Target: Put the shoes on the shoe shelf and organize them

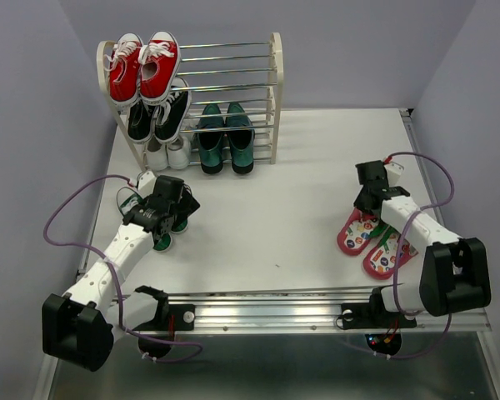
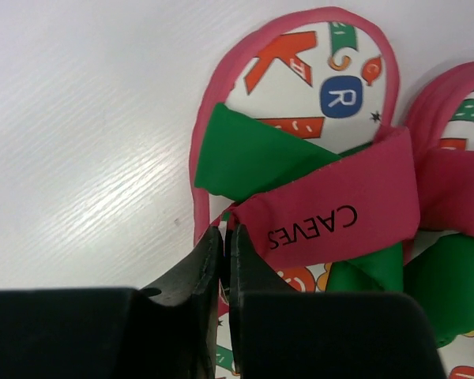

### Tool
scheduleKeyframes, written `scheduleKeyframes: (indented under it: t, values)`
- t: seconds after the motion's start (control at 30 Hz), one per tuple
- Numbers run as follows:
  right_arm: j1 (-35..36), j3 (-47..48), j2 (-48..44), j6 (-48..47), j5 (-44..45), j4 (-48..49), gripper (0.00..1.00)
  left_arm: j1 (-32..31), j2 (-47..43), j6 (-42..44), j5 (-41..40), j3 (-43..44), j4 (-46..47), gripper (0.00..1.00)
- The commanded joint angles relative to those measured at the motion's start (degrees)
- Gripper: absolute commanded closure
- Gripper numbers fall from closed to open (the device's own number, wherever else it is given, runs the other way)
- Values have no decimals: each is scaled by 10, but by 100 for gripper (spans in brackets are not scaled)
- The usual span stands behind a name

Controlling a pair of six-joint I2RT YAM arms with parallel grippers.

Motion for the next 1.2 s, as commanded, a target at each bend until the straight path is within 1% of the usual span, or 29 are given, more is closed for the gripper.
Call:
scheduleKeyframes:
  t: [0.0,0.03,0.1,0.13,0.23,0.27,0.37,0.4,0.57,0.6,0.63,0.7,0.73,0.77,0.8,0.83,0.93,0.97,1.0,1.03,1.1,1.13,1.17]
  values:
    - [62,6,1,35,-107,-42,99,1,-11,13,-5,24,14,1]
    - [99,20,6,41,-99,-49,99,1,-10,14,-4,23,15,1]
    - [134,35,13,60,-84,-67,99,2,-8,15,-5,22,15,1]
    - [166,51,23,66,-79,-72,99,2,-7,15,-5,20,16,1]
    - [214,72,38,87,-68,-83,99,1,-6,19,-4,18,19,1]
    - [244,88,53,91,-70,-84,99,1,-6,19,-3,18,20,1]
    - [280,112,81,107,-76,-84,99,1,-7,23,-1,16,23,1]
    - [306,129,99,111,-81,-79,99,1,-8,24,0,15,25,1]
    - [383,200,154,97,-119,-50,99,1,-13,32,10,7,35,1]
    - [383,200,161,97,-124,-48,96,1,-14,33,14,7,35,1]
    - [388,214,170,96,-129,-46,83,1,-13,34,18,5,37,1]
    - [388,220,169,97,-132,-46,70,1,-14,40,29,3,40,1]
    - [388,219,158,96,-127,-46,52,2,-16,42,34,-2,44,1]
    - [388,218,149,96,-118,-46,48,2,-20,49,43,-4,47,1]
    - [388,216,141,95,-114,-47,47,1,-22,52,50,-6,51,1]
    - [388,216,132,92,-109,-46,42,1,-26,56,57,-9,59,1]
    - [388,219,93,86,-97,-48,37,0,-41,70,108,-27,84,1]
    - [388,219,93,85,-97,-48,32,-1,-45,74,124,-33,93,1]
    - [388,222,80,81,-94,-56,22,-4,-50,82,141,-39,112,1]
    - [388,225,75,83,-81,-67,16,-13,-53,82,165,-50,119,1]
    - [381,236,57,77,-49,-91,4,-33,-52,84,174,-55,133,1]
    - [376,236,49,77,-37,-97,0,-47,-50,78,186,-57,142,1]
    - [367,234,40,79,-28,-100,0,-64,-48,76,179,-55,146,1]
